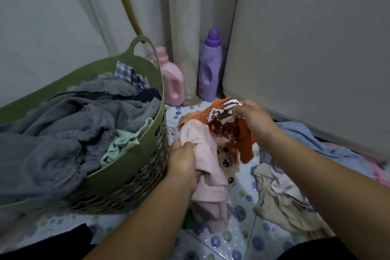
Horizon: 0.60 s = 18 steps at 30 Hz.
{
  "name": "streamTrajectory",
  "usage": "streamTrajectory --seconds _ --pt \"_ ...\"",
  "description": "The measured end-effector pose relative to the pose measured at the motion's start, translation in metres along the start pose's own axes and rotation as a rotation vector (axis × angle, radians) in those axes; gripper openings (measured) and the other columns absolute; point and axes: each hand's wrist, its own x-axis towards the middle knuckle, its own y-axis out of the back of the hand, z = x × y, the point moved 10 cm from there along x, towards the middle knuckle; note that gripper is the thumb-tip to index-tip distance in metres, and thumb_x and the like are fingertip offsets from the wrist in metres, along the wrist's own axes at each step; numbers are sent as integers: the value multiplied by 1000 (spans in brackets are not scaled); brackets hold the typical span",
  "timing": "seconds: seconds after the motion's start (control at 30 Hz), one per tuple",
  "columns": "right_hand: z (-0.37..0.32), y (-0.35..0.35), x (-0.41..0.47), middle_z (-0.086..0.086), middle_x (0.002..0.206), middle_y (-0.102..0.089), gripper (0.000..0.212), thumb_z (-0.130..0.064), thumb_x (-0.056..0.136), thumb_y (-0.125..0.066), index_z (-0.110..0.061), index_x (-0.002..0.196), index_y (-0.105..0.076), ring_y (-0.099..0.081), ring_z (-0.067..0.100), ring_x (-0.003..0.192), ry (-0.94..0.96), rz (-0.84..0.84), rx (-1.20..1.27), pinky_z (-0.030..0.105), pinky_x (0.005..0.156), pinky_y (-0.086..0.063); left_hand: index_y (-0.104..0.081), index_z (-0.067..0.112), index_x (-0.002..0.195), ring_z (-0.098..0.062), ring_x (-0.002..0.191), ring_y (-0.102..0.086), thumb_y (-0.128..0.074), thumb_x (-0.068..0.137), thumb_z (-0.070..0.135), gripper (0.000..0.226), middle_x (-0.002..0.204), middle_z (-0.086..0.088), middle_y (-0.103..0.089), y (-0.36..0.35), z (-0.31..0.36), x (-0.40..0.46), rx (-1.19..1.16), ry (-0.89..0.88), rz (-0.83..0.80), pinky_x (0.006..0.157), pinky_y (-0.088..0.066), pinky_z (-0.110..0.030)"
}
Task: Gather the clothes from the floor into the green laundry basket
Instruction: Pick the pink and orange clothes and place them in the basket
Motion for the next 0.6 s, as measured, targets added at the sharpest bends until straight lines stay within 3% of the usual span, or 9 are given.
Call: streamTrajectory --seconds 0.07,0.17,0.23,0.3,0.33,0.4,0.43,0.5,0.6 --pt "-22 1 -15 2 64 -57 21 -16 81 -57 -19 60 -53 -52 20 70 30 -9 83 31 70 -41 -51 13 122 -26 79 -61 -41 94 5 31 98 -16 -62 -15 15 -14 -61 -38 -64 81 -54 -47" --pt "-59 -2 -48 -4 57 -57 21 -14 79 -59 -20 59 -56 -51 13 63 126 -110 152 29 66 -39 -48 11 130 -27 78 -60 -40 94 3 38 91 -17 -61 -32 51 -42 -105 -162 -147 87 -52 -48" --pt "-85 -11 -74 -8 61 -57 21 -8 85 -61 -21 69 -57 -53 0 56 217 -260 88 17 62 -42 -45 10 134 -20 65 -59 -38 95 1 41 78 -11 -57 -39 73 -60 -132 -225 -199 67 -55 -36" --pt "-97 -27 -100 -10 92 -64 24 -10 84 -67 -26 98 -57 -58 -15 72 267 -459 -59 5 69 -47 -45 12 132 -17 56 -59 -35 96 1 39 74 -9 -55 -44 93 -78 -154 -257 -249 45 -54 -29" --pt "-101 -33 -110 -11 117 -61 50 -17 77 -76 -36 116 -51 -58 -13 97 305 -503 -185 10 85 -49 -47 15 124 -16 55 -60 -35 97 1 33 75 -8 -55 -47 101 -88 -157 -267 -275 40 -53 -30" --pt "-112 -42 -117 -10 152 -32 97 -28 63 -85 -58 130 -23 -35 3 137 469 -444 -462 26 112 -35 -49 25 110 -17 60 -61 -36 98 4 27 79 -5 -56 -50 114 -106 -178 -260 -332 42 -54 -35" --pt "-120 -45 -118 -9 157 -22 104 -25 64 -83 -56 134 -14 -26 7 143 554 -380 -494 27 115 -30 -50 25 102 -18 67 -60 -36 98 5 25 82 -3 -57 -53 119 -112 -167 -260 -355 50 -55 -37" --pt "-143 -47 -120 -8 153 -30 90 -17 76 -70 -43 144 -16 -34 8 137 632 -232 -448 19 106 -33 -53 23 88 -20 80 -59 -39 98 7 23 86 -1 -58 -48 136 -121 -138 -293 -372 66 -53 -40" --pt "-172 -45 -123 -4 134 -54 64 -2 87 -50 -29 144 -36 -50 9 119 678 -32 -365 4 86 -35 -56 24 87 -23 91 -62 -45 98 16 17 94 -5 -62 -33 168 -131 -129 -394 -377 73 -54 -45"
